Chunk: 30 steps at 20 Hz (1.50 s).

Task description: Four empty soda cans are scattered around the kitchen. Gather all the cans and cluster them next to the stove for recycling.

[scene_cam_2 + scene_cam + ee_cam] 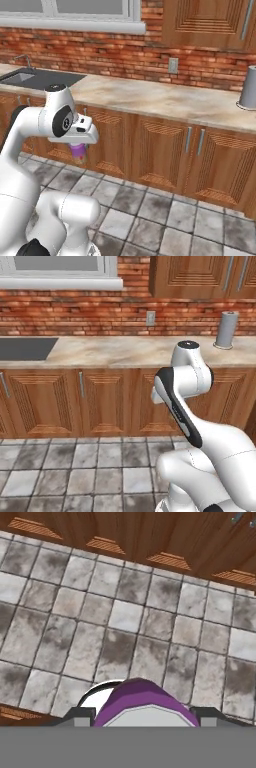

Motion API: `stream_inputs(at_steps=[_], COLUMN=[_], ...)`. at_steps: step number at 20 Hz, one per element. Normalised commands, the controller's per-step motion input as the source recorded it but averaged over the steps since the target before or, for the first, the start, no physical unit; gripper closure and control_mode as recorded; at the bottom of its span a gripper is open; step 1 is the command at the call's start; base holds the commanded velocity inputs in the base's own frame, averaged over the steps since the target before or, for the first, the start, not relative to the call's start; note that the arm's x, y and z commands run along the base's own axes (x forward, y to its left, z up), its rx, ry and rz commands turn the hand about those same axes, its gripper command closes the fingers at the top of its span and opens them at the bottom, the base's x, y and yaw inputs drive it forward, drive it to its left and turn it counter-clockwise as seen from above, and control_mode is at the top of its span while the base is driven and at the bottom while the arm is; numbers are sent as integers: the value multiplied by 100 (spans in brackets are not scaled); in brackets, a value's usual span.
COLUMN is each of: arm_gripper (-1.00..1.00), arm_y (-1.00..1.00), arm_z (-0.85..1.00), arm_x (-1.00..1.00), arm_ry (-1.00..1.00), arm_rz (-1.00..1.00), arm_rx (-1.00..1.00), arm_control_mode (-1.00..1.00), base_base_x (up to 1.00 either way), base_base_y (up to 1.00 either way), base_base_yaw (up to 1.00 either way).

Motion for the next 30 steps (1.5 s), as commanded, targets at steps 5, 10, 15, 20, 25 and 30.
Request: stream_inputs(at_steps=[5, 10, 15, 20, 25, 30], arm_gripper=[100, 100, 100, 100, 100, 100], arm_y=[0, 0, 0, 0, 0, 0], arm_z=[0, 0, 0, 0, 0, 0], arm_x=[0, 0, 0, 0, 0, 0], arm_ry=[0, 0, 0, 0, 0, 0], arm_rz=[0, 0, 0, 0, 0, 0], arm_rx=[0, 0, 0, 0, 0, 0], arm_control_mode=[100, 100, 100, 100, 100, 100], base_base_x=[26, 40, 46, 61, 68, 67], base_base_y=[40, 29, 29, 15, 3, -1], base_base_yaw=[31, 30, 28, 26, 27, 29])
